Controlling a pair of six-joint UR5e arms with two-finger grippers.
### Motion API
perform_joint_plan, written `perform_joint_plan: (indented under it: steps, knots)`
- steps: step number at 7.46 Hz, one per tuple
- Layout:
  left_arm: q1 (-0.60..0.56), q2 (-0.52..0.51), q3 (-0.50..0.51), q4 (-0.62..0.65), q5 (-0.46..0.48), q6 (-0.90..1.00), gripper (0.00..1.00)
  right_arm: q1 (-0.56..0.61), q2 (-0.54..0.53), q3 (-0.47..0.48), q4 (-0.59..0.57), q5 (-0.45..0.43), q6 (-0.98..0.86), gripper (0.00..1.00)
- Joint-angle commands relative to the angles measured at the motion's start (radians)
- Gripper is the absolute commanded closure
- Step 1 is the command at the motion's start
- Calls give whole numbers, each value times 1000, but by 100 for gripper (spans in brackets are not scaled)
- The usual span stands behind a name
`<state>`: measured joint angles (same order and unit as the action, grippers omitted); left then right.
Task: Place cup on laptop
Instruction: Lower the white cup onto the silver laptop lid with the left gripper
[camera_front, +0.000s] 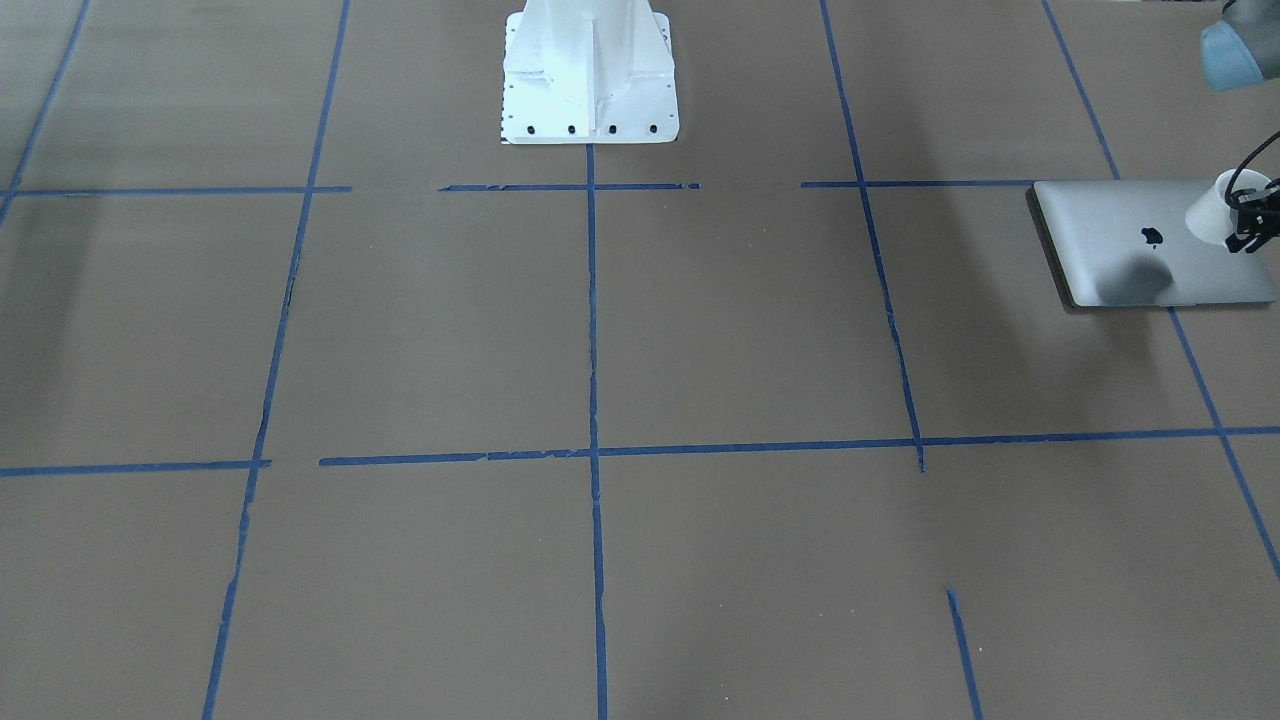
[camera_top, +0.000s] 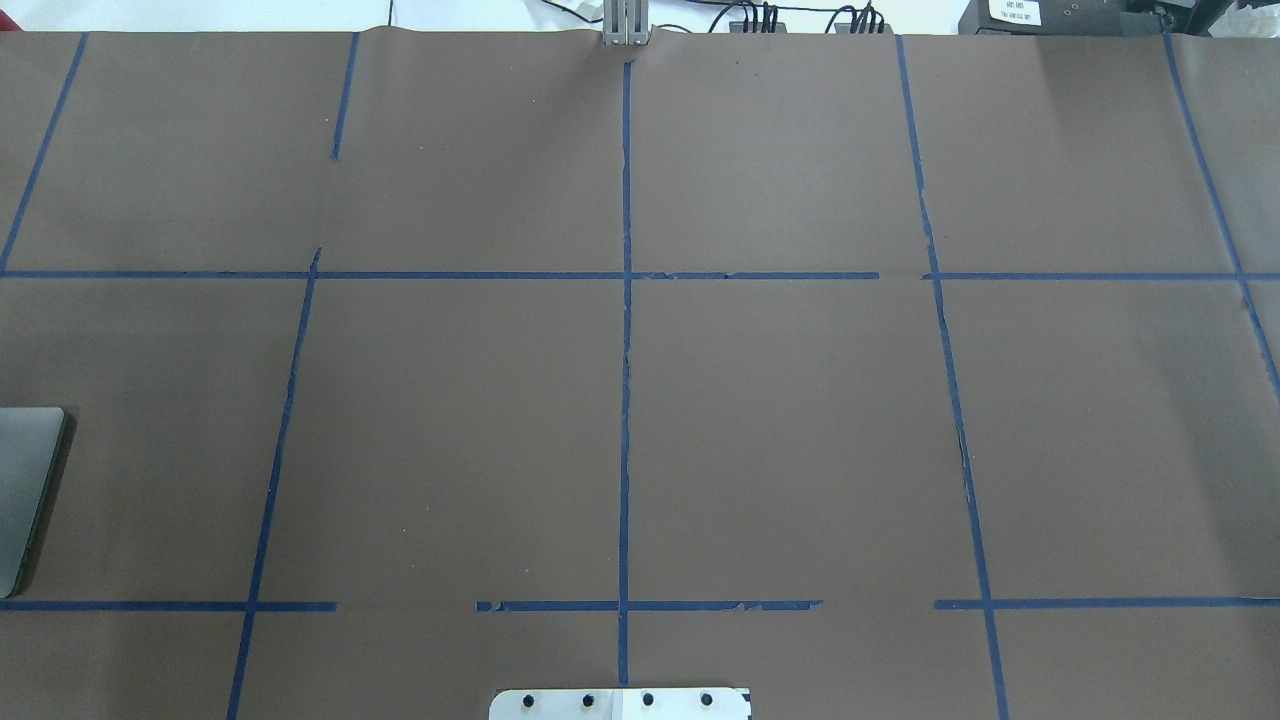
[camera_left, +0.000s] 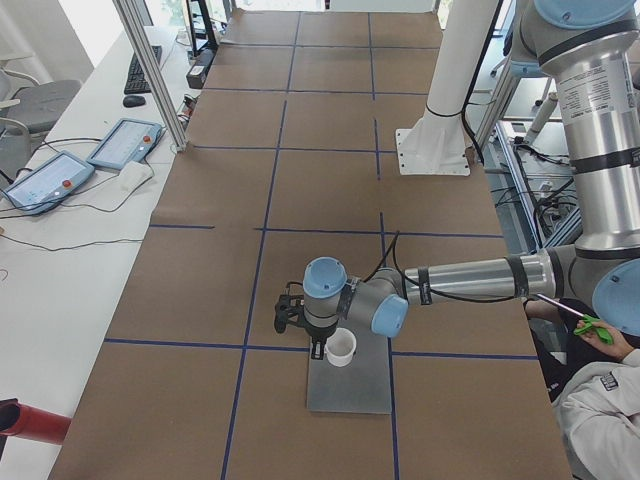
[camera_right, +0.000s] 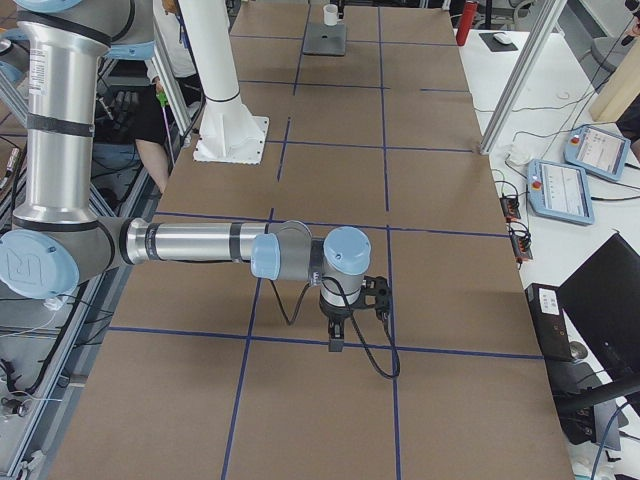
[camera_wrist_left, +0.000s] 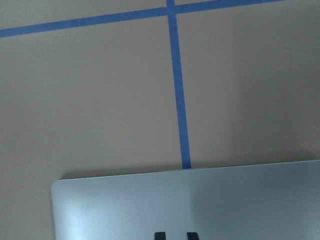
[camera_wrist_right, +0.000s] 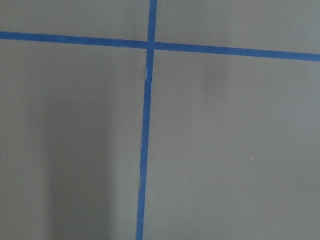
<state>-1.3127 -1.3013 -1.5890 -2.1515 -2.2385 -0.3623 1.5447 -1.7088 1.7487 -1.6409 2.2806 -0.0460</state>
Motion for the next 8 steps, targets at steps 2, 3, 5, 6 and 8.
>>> perform_joint_plan:
  steps: [2,3,5,6,8]
  knots:
    - [32,-1,43,-91,-6,-104,100,0,0,0,1,0,0,0]
    - [58,-3,41,-93,-7,-125,100,0,0,0,0,0,0,0]
    - [90,2,43,-85,-15,-126,100,0,0,0,1,0,0,0]
    - [92,4,44,-85,-45,-124,100,0,0,0,0,0,0,0]
    - [108,4,44,-87,-50,-126,100,0,0,0,1,0,0,0]
